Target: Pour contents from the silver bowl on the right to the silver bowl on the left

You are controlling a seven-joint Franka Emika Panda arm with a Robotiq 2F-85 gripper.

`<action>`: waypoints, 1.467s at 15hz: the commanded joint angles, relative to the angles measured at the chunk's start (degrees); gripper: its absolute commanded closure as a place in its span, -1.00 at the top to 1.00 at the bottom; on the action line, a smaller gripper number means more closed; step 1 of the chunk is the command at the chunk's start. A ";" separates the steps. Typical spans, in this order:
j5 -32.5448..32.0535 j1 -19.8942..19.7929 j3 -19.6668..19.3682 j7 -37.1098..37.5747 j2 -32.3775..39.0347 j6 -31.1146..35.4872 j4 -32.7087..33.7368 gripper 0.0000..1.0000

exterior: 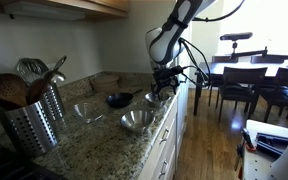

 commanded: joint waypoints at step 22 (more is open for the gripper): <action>0.90 2.77 -2.48 -1.17 0.84 0.33 3.52 -0.77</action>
